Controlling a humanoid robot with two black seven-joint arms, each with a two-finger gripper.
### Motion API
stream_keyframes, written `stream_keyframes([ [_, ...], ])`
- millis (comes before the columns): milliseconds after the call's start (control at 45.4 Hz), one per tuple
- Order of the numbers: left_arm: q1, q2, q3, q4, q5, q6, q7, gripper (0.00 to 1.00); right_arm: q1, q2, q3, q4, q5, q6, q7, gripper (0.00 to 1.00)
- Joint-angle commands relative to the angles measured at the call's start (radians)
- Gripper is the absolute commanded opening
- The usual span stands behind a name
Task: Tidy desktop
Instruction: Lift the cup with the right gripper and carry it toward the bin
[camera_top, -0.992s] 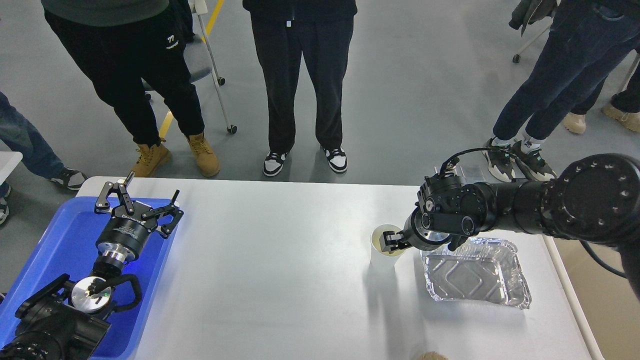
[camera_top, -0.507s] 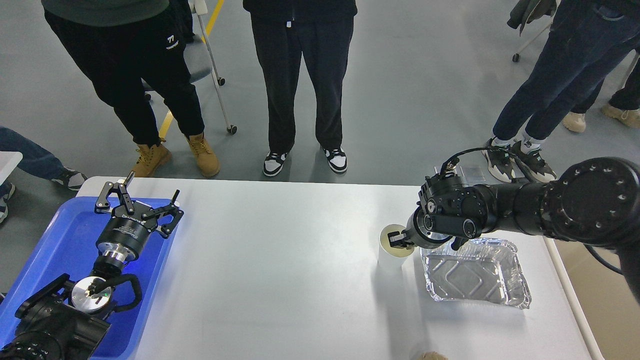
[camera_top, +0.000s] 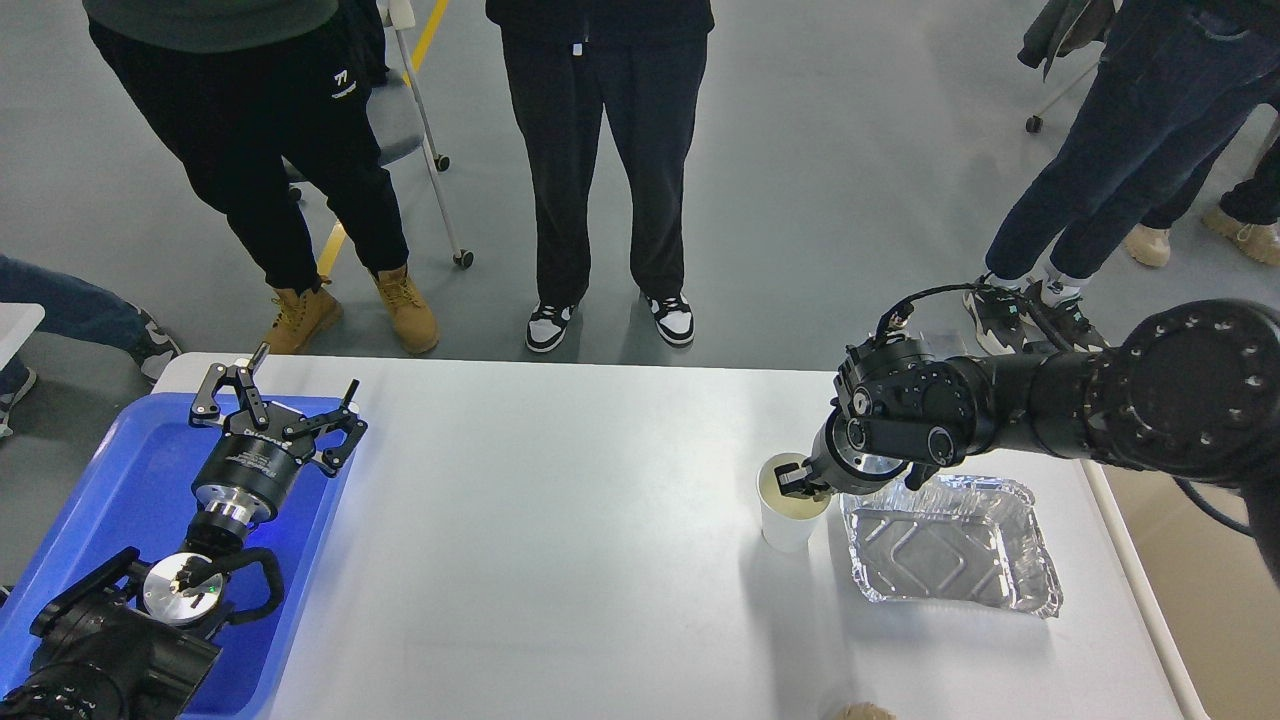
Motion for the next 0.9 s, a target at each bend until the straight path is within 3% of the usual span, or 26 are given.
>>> stream_keyframes([
  [0,0.000,0.000,0.000,0.000,0.001,0.000,0.000,1.00,0.192,-0.092,-0.001,0.129,0.025,0.132,0.041,0.00],
  [265,0.000,0.000,-0.001,0.000,0.001,0.000,0.000,1.00,0.502,-0.244,-0.001,0.336,0.042,0.262,0.044,0.00],
  [507,0.000,0.000,-0.001,0.000,0.001,0.000,0.002,1.00,0.716,-0.319,-0.032,0.373,0.065,0.396,0.044,0.00],
  [882,0.000,0.002,-0.001,0.000,0.001,0.000,0.000,1.00,0.842,-0.445,-0.142,0.355,0.055,0.396,0.047,0.00],
])
